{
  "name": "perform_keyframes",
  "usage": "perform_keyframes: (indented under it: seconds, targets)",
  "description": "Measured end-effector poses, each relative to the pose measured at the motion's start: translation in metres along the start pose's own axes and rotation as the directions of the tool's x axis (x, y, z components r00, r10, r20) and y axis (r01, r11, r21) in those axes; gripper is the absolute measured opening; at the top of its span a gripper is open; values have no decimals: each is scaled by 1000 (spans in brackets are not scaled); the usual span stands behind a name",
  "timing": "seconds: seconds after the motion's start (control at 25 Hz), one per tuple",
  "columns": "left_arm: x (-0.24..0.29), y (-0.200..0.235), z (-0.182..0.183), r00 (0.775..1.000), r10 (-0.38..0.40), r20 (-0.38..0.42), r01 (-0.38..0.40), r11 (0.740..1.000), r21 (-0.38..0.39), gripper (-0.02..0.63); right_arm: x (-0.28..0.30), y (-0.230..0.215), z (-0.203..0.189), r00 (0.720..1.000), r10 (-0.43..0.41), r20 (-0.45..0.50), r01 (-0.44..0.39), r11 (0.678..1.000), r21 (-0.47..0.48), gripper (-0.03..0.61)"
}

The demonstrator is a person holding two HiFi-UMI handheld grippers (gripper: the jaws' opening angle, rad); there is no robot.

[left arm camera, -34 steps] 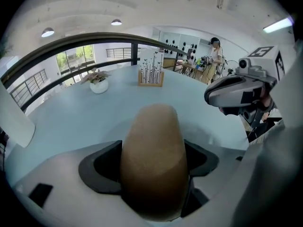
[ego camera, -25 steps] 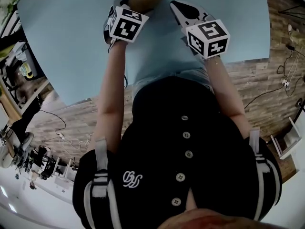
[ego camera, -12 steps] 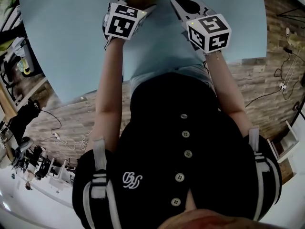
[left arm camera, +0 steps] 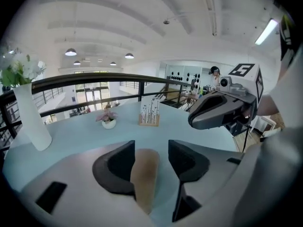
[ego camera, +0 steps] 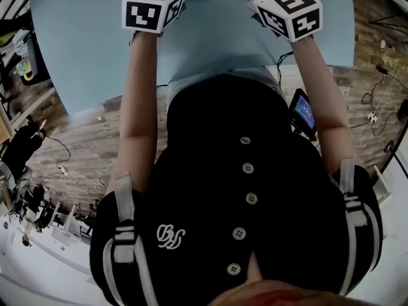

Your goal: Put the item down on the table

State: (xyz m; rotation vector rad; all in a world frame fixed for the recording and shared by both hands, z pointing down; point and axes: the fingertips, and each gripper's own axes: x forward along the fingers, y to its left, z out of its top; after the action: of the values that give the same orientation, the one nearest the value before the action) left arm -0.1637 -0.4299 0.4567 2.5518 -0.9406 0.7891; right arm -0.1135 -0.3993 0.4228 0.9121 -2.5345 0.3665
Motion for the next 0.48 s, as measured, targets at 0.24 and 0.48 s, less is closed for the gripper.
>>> perform_keyframes:
  seconds: [0.24,0.48]
  targets:
    - [-35,-13,9,994,-51,100,62,993,-104,65,-2,23,24,995,103,-19,-104,991,-82,12]
    - [-76,-9,10,973,-36,226,78,980,-181,9,5,46,42,988,152,-32,-155,978,-142,12]
